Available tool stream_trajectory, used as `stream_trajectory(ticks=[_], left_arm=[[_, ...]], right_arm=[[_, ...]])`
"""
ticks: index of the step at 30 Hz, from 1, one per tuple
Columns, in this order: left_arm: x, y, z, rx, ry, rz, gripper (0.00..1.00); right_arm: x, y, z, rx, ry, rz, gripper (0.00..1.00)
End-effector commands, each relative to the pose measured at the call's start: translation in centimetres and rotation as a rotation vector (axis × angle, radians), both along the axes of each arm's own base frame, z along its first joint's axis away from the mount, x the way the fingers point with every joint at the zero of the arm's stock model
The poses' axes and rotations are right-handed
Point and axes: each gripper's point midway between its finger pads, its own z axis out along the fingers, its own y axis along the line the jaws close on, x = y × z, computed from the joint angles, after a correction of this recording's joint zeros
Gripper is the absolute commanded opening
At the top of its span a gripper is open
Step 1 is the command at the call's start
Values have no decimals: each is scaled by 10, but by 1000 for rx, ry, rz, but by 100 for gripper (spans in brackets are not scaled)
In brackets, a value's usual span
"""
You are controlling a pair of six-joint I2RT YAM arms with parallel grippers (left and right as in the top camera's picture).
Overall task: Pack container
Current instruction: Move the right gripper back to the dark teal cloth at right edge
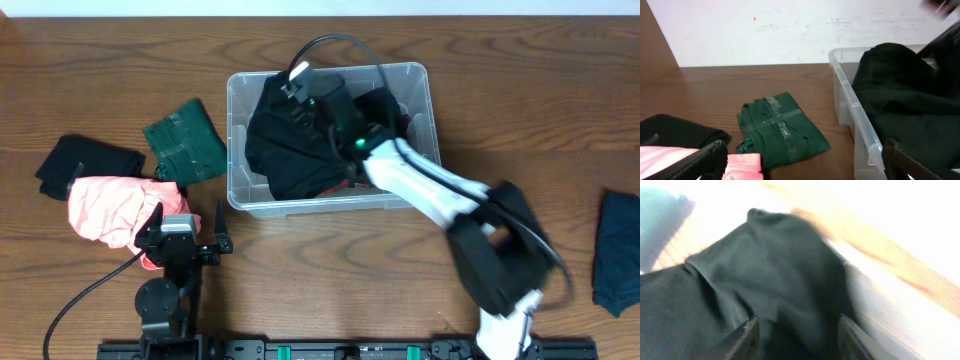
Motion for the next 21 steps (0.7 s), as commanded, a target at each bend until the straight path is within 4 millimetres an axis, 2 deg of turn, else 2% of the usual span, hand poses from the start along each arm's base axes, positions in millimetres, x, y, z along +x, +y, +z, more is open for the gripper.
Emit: stream_trajectory(ticks=[1, 4, 5, 9, 14, 18, 21], left_arm=[[0, 0, -15, -12, 36, -2, 98], [0, 0, -15, -12, 37, -2, 98], [0, 0, -15, -12, 36, -2, 98], [0, 0, -15, -12, 36, -2, 98], [0, 0, -15, -12, 37, -2, 98], [0, 0, -15, -12, 36, -2, 98], [0, 0, -15, -12, 37, -2, 98]], right_arm=[[3, -60, 88, -8, -128, -188, 69], [-11, -123, 107, -82, -91, -360, 96], [-17, -145, 110, -81, -62, -431, 99], [-60, -240, 98, -46, 149, -732, 99], [-122, -346, 63, -62, 417, -1126, 99], [-150, -402, 34, -64, 523, -1321, 99], [-163, -433, 7, -38, 565, -1425, 99]])
